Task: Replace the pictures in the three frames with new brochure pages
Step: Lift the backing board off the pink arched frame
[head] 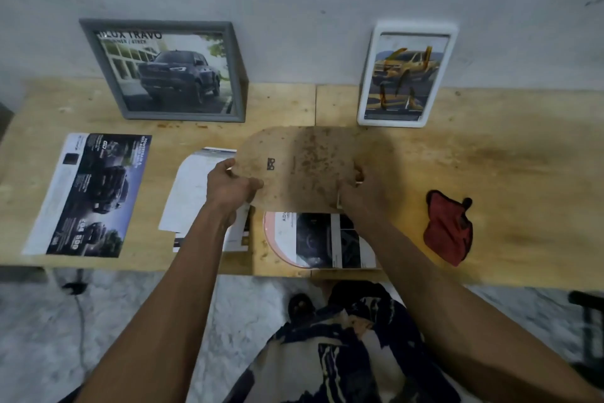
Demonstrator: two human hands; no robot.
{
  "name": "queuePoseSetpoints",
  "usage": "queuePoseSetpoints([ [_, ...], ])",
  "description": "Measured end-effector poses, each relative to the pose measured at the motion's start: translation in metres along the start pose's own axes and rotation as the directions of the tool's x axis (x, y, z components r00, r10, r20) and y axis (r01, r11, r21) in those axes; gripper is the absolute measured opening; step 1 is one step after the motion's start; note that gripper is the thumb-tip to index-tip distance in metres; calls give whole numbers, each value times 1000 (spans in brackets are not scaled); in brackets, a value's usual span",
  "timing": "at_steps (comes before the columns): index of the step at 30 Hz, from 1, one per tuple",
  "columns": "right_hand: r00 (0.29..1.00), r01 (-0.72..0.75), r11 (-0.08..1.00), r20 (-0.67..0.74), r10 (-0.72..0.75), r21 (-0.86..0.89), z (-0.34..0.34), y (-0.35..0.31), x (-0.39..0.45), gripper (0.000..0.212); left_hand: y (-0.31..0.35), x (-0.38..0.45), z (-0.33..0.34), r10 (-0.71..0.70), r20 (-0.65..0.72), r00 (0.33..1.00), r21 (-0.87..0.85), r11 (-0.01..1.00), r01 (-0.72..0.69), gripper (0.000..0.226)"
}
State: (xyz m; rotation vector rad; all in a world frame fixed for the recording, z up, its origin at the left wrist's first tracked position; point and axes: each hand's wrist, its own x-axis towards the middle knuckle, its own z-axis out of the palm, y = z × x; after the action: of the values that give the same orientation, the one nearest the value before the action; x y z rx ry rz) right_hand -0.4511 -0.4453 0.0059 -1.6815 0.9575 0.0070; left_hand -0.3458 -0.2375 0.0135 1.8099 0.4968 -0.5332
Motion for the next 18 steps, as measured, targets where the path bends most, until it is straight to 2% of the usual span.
queuePoseSetpoints([
  [6,999,-12,991,35,17,-136,18,-40,68,49,51,48,30,56,-71,996,166,985,-44,86],
  [10,998,-38,983,46,47,-180,26,-49,106,37,70,80,47,74,-97,993,273,961,-44,74],
  [14,997,-45,961,43,59,-272,36,-33,137,59,71,103,65,75,-190,979,342,940,-6,61],
  [18,994,-75,940,46,96,-332,35,-42,140,59,60,120,72,47,-183,982,390,920,29,67],
])
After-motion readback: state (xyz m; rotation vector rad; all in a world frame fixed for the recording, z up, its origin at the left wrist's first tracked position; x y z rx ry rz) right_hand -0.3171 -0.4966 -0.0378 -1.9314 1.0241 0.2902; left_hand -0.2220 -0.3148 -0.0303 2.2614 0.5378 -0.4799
